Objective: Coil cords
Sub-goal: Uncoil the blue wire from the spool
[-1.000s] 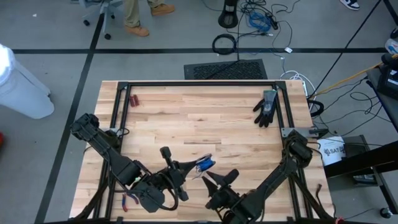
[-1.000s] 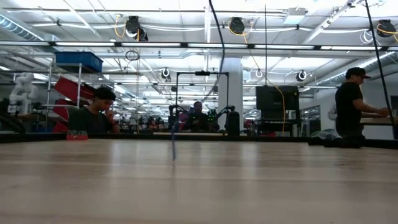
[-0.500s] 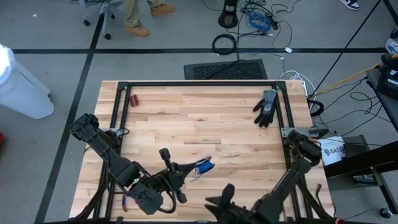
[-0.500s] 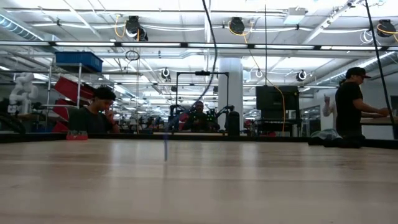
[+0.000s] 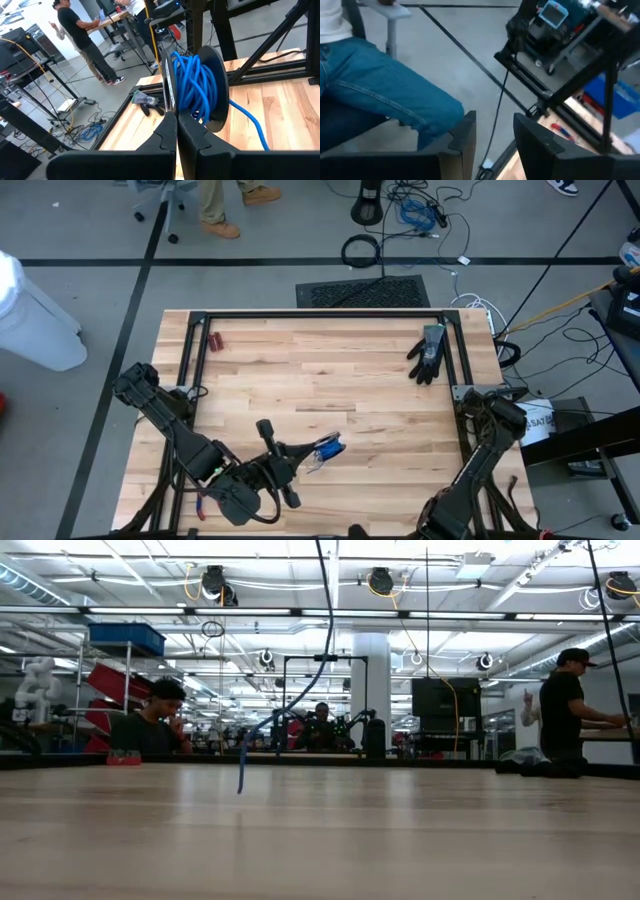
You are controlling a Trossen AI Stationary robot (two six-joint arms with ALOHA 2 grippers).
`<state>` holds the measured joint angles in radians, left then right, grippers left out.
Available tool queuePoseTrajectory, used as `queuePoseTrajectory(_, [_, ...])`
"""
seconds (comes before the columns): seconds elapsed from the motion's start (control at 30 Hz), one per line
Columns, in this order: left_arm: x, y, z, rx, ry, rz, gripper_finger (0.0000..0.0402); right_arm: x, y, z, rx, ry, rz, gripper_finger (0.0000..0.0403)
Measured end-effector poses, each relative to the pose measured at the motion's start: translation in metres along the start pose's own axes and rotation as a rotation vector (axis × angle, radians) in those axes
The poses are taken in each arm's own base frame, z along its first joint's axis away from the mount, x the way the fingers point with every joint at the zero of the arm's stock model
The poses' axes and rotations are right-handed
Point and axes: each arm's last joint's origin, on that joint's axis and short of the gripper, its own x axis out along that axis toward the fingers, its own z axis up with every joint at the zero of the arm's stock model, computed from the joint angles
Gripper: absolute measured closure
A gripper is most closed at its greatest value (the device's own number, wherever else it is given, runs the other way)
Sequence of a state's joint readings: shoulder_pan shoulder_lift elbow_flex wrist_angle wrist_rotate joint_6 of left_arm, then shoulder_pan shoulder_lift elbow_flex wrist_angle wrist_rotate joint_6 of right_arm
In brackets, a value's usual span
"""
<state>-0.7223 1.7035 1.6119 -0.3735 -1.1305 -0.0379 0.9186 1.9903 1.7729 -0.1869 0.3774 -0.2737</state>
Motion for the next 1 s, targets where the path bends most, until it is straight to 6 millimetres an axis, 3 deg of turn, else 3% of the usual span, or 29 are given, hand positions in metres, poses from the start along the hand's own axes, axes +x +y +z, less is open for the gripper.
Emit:
queuePoseTrajectory(0.2, [0.000,0.000,0.000,0.000,0.000,-0.001,0.0398,-0.002,-0.011,-0.016,0.019,0.211,-0.364,0.0287])
queuePoseTrajectory(0.43, [0.000,0.000,0.003,-0.030,-0.016,-0.002,0.0398,-0.001,-0.024,-0.026,0.069,0.277,-0.530,0.0287])
queuePoseTrajectory(0.6, [-0.003,-0.002,0.006,-0.040,-0.035,-0.009,0.0398,0.005,-0.038,-0.039,0.144,0.314,-0.746,0.0287])
queuePoseTrajectory(1.0, [-0.005,-0.002,0.006,-0.041,-0.038,-0.013,0.0398,0.029,-0.068,-0.069,0.210,0.379,-0.877,0.0287])
